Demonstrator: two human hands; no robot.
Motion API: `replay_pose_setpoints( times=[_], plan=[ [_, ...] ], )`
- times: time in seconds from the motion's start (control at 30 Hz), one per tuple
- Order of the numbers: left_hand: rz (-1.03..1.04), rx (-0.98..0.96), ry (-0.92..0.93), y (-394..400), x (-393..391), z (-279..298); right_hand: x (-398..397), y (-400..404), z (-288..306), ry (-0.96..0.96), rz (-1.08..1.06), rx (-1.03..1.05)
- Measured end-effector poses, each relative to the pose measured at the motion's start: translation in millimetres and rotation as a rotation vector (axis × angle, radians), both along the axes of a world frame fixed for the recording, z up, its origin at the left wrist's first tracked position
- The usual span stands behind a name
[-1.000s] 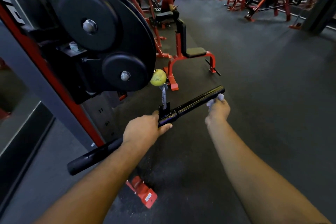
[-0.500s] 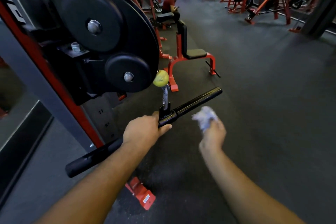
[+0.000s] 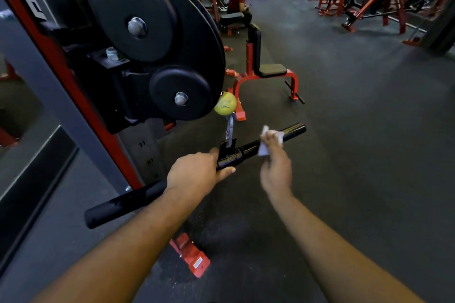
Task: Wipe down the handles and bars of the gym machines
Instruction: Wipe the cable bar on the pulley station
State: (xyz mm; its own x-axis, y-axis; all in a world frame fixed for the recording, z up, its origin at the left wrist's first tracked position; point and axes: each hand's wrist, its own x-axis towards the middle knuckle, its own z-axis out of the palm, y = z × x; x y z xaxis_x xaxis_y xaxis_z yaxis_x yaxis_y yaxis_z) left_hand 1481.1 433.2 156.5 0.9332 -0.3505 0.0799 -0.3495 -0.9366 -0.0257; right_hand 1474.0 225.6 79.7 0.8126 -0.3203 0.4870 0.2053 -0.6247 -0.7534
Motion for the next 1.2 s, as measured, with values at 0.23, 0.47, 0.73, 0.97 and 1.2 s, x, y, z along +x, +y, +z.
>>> replay_pose_setpoints(
  times=[0.23, 0.47, 0.73, 0.97, 1.2],
  plan=[
    [0.015, -0.026, 0.013, -4, 0, -1, -21, 8, 30, -0.060, 0.221, 0.110],
    [0.007, -0.024, 0.035, -5, -5, -2, 39, -104, 42, 0.216, -0.133, -0.295],
    [0.012, -0.003, 0.043, -1, 0, 0, -9, 11, 28, 0.073, 0.193, -0.192],
    [-0.004, 0.011, 0.027, -3, -6, 2, 22, -71, 67, -0.009, -0.089, -0.047],
    [-0.003, -0.002, 0.038, -1, -8, 1, 35, -80, 55, 0.389, -0.056, -0.413]
  ],
)
